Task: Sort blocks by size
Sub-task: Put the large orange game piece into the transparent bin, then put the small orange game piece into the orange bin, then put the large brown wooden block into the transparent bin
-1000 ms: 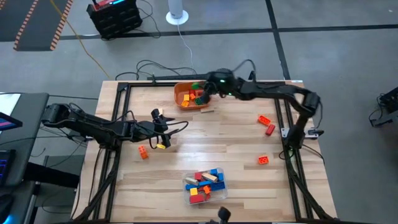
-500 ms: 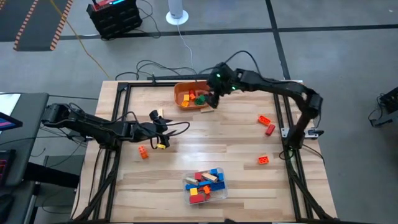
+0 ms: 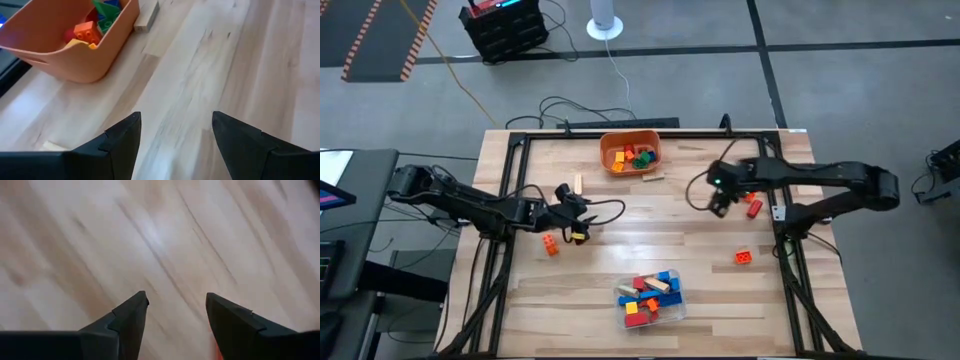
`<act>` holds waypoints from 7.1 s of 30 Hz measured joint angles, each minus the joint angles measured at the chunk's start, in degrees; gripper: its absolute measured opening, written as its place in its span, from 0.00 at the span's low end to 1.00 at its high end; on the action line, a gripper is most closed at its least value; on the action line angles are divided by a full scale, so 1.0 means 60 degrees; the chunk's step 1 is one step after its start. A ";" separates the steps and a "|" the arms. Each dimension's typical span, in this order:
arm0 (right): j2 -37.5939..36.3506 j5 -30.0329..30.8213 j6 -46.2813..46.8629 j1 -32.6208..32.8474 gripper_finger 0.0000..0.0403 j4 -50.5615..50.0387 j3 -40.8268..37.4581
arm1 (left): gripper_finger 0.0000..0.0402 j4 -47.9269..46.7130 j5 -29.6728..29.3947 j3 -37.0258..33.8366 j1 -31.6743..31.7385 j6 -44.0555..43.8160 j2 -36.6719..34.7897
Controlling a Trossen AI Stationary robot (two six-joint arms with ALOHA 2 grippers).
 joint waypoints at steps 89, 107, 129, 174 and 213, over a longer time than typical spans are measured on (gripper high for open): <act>0.5158 -0.5858 0.1141 0.5788 0.49 0.4426 0.4098 | 0.59 0.0551 -0.0248 0.0000 -0.0117 0.0610 -0.0001; 0.4624 -0.4889 0.3283 0.5976 0.63 0.0337 0.4101 | 0.59 0.1716 -0.0249 0.0000 -0.0052 0.2051 -0.0004; 0.4535 -0.2902 0.1599 0.6187 0.62 -0.4034 0.1701 | 0.59 0.1606 -0.0171 0.0000 0.0028 0.2007 -0.0004; 0.4542 -0.0139 -0.5004 -0.0154 0.39 0.5357 0.2736 | 0.59 0.2023 -0.0452 0.0000 0.0393 0.2261 -0.0003; 0.2454 0.1497 -0.4794 0.1391 0.80 0.7391 0.2367 | 0.59 -0.1593 -0.0385 0.0000 0.4390 -0.4326 0.0165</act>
